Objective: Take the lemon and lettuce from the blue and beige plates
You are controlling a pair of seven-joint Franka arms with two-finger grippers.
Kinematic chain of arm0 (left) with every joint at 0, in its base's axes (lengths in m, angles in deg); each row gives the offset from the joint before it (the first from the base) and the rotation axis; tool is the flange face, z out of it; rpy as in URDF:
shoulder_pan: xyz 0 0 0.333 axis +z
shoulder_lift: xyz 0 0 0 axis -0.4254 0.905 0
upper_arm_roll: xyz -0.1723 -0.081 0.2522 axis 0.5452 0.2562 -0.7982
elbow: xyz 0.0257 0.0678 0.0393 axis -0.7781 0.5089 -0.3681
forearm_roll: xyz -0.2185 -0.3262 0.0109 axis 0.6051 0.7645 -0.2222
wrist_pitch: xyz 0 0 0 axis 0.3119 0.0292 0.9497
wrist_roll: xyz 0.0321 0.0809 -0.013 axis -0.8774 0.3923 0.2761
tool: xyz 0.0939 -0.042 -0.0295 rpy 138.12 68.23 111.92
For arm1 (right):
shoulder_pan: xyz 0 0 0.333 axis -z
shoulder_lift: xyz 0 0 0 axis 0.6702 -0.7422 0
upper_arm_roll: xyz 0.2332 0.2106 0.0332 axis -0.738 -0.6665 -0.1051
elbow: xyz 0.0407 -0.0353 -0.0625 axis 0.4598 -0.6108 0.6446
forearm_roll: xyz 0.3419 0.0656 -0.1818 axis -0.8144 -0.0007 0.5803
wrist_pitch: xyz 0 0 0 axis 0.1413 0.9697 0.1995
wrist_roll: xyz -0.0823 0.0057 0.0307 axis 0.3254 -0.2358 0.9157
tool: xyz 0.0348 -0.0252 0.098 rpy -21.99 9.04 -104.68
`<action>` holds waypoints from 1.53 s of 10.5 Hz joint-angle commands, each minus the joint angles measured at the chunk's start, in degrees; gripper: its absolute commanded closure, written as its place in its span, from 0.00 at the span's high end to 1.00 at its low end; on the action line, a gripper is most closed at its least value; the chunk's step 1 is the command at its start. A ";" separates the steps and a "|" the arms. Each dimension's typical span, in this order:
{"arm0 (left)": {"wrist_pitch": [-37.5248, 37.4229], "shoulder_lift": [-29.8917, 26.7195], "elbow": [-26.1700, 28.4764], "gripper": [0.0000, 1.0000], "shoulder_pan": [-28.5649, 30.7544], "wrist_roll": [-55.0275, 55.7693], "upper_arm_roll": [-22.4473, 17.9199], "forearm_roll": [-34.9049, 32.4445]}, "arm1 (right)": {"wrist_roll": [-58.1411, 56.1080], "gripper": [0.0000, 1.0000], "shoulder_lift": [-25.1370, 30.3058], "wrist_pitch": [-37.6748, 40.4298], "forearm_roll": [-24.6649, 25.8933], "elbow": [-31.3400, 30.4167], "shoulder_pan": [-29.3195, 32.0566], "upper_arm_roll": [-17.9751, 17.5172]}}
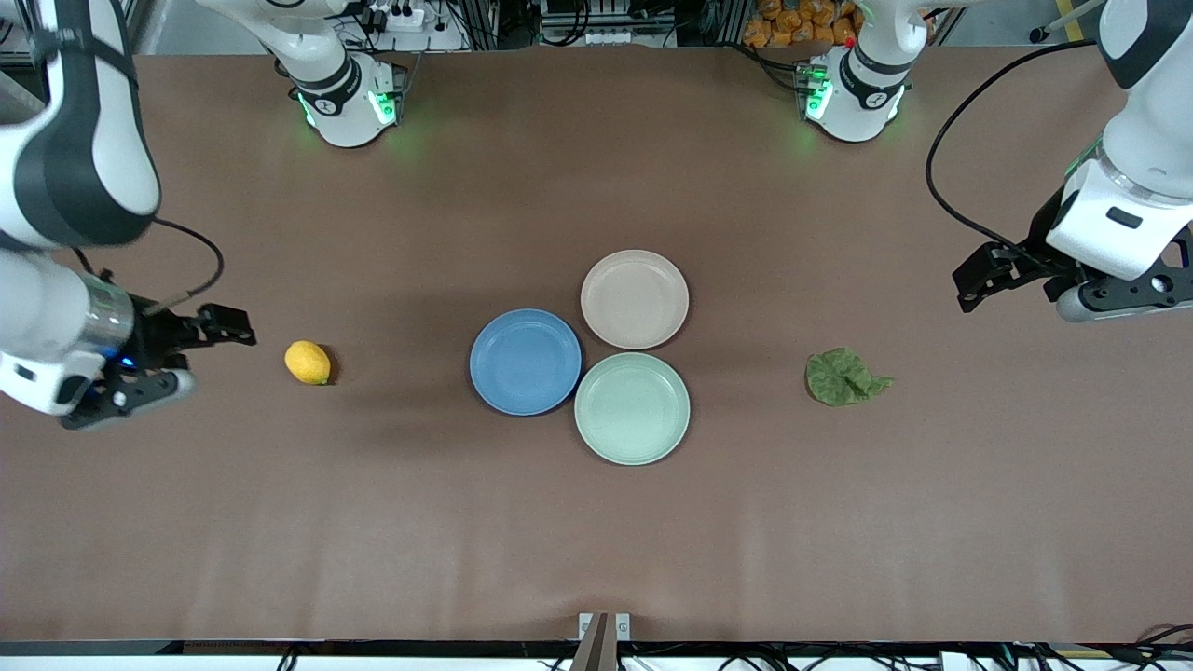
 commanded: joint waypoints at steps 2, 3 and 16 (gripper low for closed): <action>-2.79 -2.92 1.32 1.00 0.25 -3.55 -1.11 1.47 | 5.88 1.00 9.32 6.36 1.13 -1.42 -0.21 0.52; -2.79 -3.27 1.50 1.00 0.25 -3.98 -1.20 1.56 | 6.07 1.00 11.43 6.90 1.13 -1.95 -0.21 0.52; -3.67 -3.36 0.71 1.00 -1.86 -3.90 -4.46 1.56 | 5.37 1.00 14.18 2.08 1.04 -6.52 -2.58 6.15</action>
